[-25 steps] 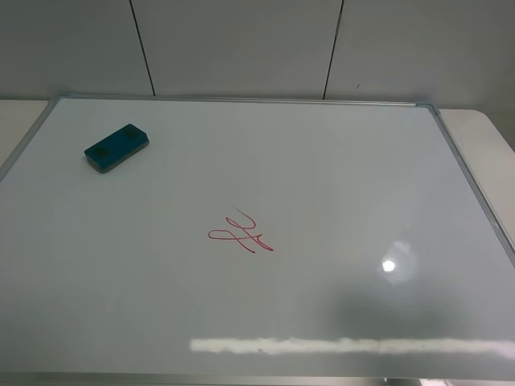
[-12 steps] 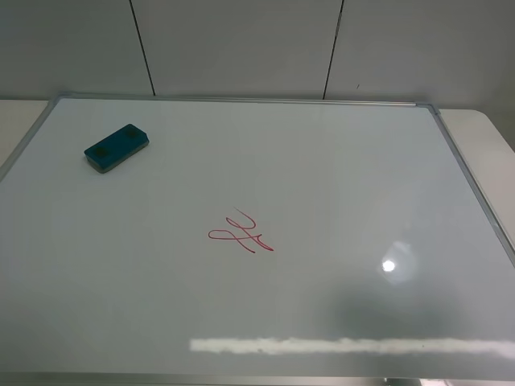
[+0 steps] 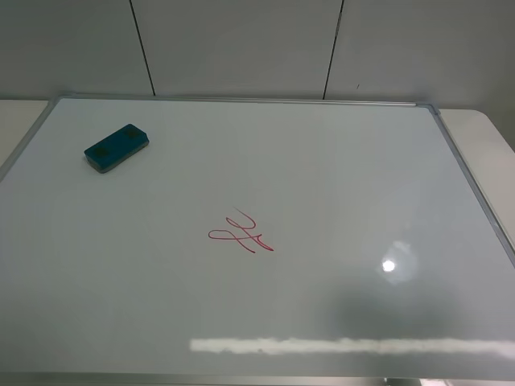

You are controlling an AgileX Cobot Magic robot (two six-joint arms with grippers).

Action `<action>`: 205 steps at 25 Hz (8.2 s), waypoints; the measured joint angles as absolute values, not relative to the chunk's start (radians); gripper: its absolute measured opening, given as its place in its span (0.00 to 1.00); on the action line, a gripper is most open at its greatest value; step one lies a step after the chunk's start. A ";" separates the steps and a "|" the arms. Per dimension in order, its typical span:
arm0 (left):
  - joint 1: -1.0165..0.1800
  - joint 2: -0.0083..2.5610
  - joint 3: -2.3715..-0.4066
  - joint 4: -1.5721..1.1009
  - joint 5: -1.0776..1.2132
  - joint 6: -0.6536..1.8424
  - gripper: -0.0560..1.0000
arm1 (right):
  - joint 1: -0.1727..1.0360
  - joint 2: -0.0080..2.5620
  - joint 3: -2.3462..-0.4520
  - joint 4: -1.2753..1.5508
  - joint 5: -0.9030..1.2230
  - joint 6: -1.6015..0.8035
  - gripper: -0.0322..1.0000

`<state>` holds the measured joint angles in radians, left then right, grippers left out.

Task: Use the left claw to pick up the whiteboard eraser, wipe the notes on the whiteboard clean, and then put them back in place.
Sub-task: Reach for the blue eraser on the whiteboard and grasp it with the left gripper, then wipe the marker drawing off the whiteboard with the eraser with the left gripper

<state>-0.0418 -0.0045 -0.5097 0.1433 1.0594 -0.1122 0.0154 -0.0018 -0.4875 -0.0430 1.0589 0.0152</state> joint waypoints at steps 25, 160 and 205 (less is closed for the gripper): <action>-0.003 1.037 -1.005 -0.170 0.993 0.420 0.99 | 0.015 -0.002 -0.487 -0.043 1.059 0.015 0.99; -0.335 1.823 -1.348 0.029 0.986 0.356 0.58 | 0.015 -0.002 -0.487 -0.043 1.059 0.015 0.99; -0.965 2.051 -1.162 -0.043 0.464 0.169 0.58 | 0.015 -0.002 -0.487 -0.043 1.059 0.015 0.99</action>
